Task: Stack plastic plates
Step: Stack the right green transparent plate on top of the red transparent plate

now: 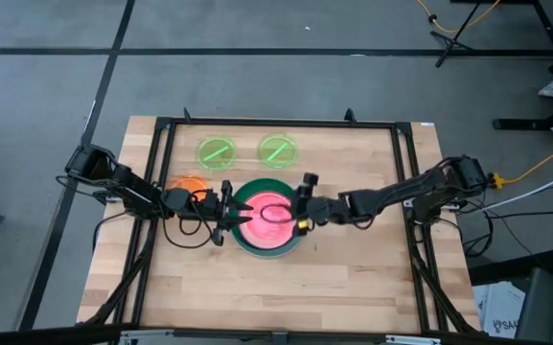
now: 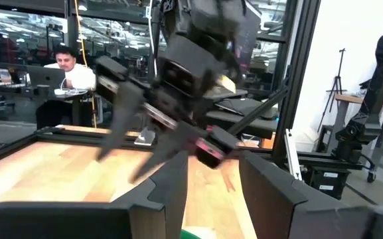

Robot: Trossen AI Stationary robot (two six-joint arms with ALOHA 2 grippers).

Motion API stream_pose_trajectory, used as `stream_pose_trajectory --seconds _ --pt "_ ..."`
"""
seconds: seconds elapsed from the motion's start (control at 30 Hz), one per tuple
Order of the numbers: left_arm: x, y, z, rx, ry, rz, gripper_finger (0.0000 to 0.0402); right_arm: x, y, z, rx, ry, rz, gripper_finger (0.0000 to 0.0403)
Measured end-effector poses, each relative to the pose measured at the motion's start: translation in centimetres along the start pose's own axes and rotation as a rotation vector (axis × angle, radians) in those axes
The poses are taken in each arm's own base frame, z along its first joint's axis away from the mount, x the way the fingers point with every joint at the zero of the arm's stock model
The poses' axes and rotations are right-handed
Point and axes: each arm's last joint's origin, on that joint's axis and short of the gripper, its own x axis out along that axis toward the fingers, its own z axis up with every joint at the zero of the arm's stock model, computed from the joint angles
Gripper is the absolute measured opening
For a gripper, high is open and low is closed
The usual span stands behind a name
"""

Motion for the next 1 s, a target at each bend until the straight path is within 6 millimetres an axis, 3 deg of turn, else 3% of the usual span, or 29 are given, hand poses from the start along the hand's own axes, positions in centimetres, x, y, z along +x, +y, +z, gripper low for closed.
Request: stream_pose_trajectory --seconds 0.33,0.5,0.77,1.0 --pt "0.0 0.0 0.0 -0.02 0.003 0.001 0.013 2.7 -7.6 -1.8 0.238 0.101 -0.135 0.017" --pt "0.0 0.0 0.0 -0.021 0.002 0.005 0.013 4.2 -11.2 -3.5 0.447 0.144 -0.178 0.017" --pt "0.0 0.1 0.0 -0.023 0.003 0.012 0.013 7.4 -14.4 -7.7 0.651 0.253 -0.213 0.017" --pt "0.0 0.1 -0.1 -0.023 0.004 0.033 0.013 9.5 -15.4 -10.7 0.778 0.328 -0.21 0.017"
